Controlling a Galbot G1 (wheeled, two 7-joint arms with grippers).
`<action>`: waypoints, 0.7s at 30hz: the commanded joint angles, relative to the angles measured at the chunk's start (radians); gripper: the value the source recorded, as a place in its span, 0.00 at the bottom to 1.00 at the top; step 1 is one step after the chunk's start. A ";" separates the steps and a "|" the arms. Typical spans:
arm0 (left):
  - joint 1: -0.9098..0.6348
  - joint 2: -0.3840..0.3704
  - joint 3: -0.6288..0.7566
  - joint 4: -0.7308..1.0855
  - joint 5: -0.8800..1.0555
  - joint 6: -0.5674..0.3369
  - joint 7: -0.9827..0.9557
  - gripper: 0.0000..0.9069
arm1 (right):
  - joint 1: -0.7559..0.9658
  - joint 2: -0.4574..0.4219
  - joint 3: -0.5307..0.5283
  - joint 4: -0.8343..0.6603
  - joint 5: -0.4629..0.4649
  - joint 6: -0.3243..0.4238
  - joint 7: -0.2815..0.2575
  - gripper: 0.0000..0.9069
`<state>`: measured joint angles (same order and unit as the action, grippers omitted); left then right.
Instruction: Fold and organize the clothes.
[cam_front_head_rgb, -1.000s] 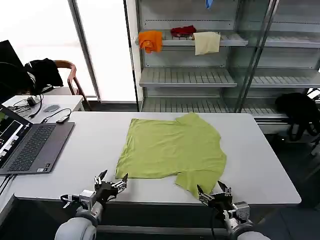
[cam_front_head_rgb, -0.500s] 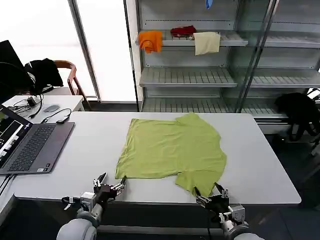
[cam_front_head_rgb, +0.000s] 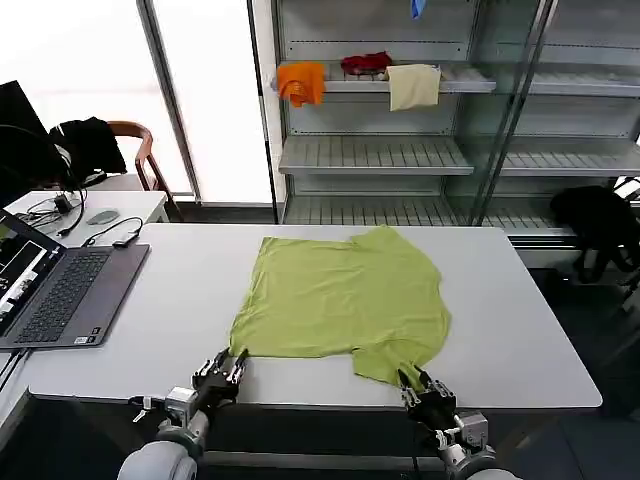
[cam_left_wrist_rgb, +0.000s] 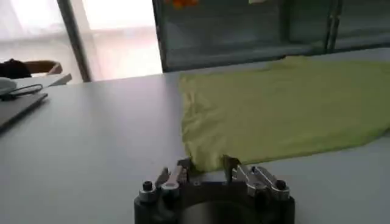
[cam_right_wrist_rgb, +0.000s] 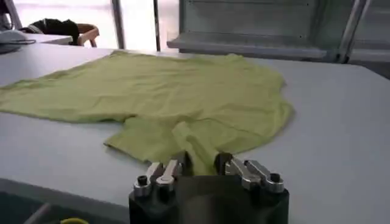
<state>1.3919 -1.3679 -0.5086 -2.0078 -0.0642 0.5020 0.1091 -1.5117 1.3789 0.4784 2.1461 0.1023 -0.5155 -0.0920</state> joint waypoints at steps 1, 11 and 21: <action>0.003 0.001 0.001 0.000 0.000 0.000 0.003 0.00 | 0.000 0.000 0.001 0.007 0.007 0.017 -0.001 0.00; -0.011 -0.001 -0.017 -0.016 -0.004 -0.051 0.024 0.00 | 0.048 0.022 0.049 0.027 0.077 0.060 0.000 0.00; -0.095 0.002 -0.041 -0.064 -0.083 -0.012 0.081 0.00 | 0.246 0.055 0.046 -0.057 0.065 0.003 0.003 0.00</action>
<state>1.3255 -1.3691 -0.5401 -2.0491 -0.1287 0.4901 0.1686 -1.3815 1.4224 0.5134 2.1309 0.1564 -0.5011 -0.0894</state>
